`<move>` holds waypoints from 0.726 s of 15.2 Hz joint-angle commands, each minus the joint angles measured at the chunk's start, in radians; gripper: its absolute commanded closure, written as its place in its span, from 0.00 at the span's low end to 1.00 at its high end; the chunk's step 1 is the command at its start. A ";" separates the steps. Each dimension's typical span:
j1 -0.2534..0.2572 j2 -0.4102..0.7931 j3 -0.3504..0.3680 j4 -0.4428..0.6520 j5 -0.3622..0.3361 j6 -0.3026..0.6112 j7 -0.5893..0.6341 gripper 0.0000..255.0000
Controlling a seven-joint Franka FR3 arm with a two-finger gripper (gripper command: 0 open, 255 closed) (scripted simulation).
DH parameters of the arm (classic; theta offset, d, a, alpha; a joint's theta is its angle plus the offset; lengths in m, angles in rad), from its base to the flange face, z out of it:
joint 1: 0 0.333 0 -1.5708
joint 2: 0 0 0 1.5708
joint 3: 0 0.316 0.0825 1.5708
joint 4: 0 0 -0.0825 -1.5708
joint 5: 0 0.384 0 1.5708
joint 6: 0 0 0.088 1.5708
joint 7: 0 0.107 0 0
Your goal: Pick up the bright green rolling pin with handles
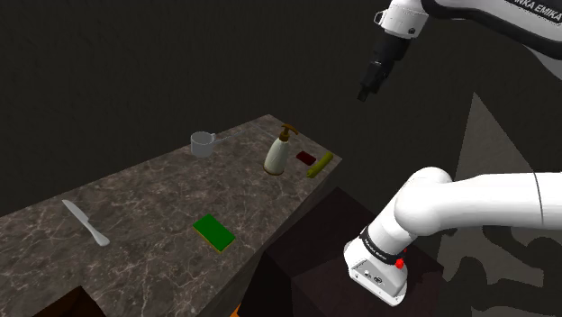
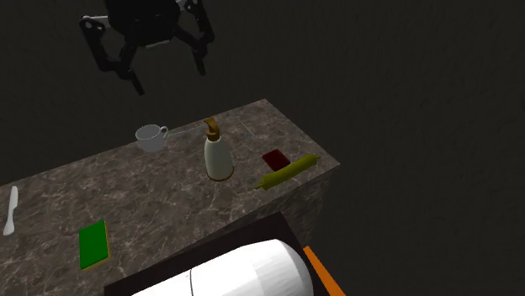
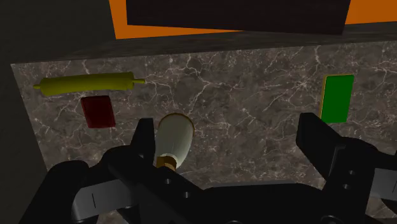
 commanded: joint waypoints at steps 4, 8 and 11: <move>-0.032 0.060 -0.014 -0.040 0.002 0.090 0.063 0.00; -0.073 0.153 -0.035 -0.079 0.005 0.209 0.143 0.00; -0.102 0.232 -0.053 -0.097 0.008 0.296 0.200 0.00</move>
